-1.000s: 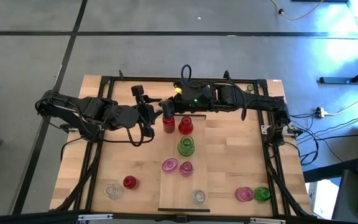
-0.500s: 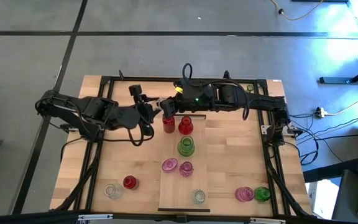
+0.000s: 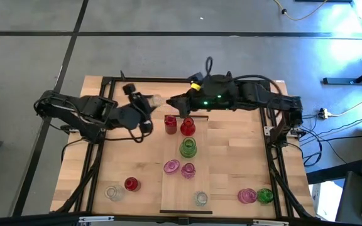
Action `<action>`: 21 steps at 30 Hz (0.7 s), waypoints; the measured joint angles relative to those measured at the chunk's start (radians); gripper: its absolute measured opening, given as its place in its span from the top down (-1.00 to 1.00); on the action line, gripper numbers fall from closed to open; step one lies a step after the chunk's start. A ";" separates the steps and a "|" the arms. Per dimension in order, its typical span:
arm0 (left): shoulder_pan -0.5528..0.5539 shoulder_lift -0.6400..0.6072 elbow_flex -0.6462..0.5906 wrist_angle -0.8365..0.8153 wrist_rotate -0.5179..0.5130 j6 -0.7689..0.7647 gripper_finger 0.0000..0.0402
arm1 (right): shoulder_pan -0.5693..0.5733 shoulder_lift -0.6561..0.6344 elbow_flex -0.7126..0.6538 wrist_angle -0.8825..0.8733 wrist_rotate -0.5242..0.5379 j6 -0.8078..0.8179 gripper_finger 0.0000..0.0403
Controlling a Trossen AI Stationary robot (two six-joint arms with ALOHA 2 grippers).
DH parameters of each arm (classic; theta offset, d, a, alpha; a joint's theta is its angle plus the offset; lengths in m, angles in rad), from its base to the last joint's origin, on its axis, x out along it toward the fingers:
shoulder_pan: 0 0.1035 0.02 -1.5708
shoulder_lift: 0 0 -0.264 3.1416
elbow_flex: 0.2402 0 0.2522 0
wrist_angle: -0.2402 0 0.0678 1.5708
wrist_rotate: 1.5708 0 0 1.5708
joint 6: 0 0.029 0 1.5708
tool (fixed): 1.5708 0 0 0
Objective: Sort vases onto shelf
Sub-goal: Put the top white vase on the shelf aligned with the other white vase
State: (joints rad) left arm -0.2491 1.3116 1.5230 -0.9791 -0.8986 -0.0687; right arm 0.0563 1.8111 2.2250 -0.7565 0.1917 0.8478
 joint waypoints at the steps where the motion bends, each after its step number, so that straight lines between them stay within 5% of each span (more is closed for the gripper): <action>1: -0.001 -0.013 0.000 -0.031 -0.009 -0.021 0.16 | 0.005 -0.007 0.000 0.005 0.008 -0.014 0.27; 12: -0.058 -0.199 0.002 -0.036 0.068 -0.357 0.16 | 0.088 -0.124 -0.003 -0.095 0.251 -0.155 0.27; 21: -0.378 -0.326 -0.125 0.329 0.062 -0.273 0.16 | 0.173 -0.179 -0.003 -0.129 0.580 -0.206 0.27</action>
State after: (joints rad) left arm -0.6267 0.9854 1.3980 -0.6499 -0.8364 -0.3419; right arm 0.2289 1.6318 2.2223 -0.8860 0.7717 0.6418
